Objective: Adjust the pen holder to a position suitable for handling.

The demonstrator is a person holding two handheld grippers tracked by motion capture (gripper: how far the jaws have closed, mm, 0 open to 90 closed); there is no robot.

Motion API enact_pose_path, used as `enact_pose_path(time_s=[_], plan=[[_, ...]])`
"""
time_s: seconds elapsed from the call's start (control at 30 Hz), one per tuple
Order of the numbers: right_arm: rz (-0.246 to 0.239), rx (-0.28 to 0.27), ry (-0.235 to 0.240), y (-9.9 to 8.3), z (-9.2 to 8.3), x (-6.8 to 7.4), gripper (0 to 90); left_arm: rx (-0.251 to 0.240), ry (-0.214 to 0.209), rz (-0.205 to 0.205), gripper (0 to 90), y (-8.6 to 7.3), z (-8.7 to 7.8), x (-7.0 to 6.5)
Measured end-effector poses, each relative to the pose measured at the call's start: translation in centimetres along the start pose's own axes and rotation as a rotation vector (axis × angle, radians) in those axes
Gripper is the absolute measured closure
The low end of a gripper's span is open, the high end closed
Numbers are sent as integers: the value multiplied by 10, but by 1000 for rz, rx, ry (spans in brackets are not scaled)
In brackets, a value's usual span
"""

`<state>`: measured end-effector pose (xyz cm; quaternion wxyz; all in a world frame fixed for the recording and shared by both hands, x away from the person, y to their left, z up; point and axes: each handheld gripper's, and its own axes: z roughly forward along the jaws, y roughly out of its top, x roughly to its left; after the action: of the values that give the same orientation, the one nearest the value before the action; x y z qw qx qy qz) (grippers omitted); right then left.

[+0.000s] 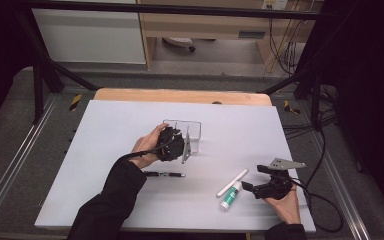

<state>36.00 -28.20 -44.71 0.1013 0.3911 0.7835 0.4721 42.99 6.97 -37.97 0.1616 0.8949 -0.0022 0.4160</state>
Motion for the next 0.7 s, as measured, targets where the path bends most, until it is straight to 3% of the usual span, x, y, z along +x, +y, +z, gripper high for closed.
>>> enact_pose_path(time_s=[0.07,0.3,0.53,0.7], plan=[[-5,-1,-1,0,0,0,4,3,5,-10,358,-2,-4,0],[-5,3,-4,0,0,0,4,-7,-26,-90,250,-15,-19,4],[-4,7,-5,0,0,0,4,-22,-87,-239,163,-38,-29,3],[-2,6,-5,0,0,0,4,-15,-114,-304,125,-52,-35,-3]])
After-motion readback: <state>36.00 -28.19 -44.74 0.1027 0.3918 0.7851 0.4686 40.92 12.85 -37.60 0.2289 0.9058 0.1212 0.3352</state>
